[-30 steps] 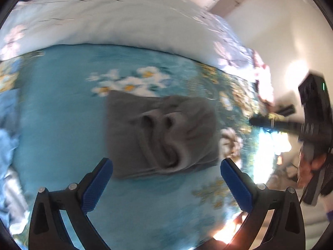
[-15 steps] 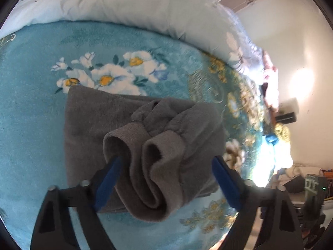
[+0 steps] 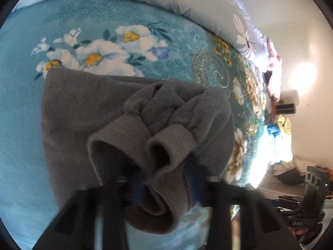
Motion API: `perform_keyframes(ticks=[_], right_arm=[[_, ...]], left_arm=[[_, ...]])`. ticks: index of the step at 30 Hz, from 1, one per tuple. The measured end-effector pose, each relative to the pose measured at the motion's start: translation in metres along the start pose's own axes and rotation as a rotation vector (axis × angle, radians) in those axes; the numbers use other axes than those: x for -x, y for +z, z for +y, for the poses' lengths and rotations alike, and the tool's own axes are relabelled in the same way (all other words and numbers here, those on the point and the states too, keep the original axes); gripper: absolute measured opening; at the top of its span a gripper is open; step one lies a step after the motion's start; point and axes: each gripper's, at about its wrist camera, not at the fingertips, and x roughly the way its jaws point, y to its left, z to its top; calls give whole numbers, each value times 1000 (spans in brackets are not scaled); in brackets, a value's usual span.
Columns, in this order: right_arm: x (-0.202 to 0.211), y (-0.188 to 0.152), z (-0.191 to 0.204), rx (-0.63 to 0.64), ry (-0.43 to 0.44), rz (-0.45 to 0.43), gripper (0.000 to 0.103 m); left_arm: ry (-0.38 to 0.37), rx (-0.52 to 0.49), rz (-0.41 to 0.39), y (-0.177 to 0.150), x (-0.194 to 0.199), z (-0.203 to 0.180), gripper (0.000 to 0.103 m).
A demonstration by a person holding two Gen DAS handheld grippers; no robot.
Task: Fold clothes
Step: 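Grasp the folded cuff end of the bundle with the left gripper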
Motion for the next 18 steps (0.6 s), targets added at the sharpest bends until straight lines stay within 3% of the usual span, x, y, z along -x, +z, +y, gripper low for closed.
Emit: perform_keyframes(ticks=[3, 9, 12, 15, 18], right_arm=[[-4, 1, 6, 1, 0, 12, 34], [-12, 6, 18, 12, 4, 31, 35], [-15, 11, 27, 31, 7, 36, 35], [-19, 18, 35, 53, 6, 46, 35], [-23, 27, 44, 68, 7, 54, 35]], left_arm=[[-42, -13, -26, 5, 16, 0, 13], [-155, 35, -86, 15, 70, 26, 12], [-78, 43, -93, 24, 83, 54, 12], [-28, 79, -49, 32, 74, 87, 15], [-46, 79, -26, 37, 62, 97, 16]])
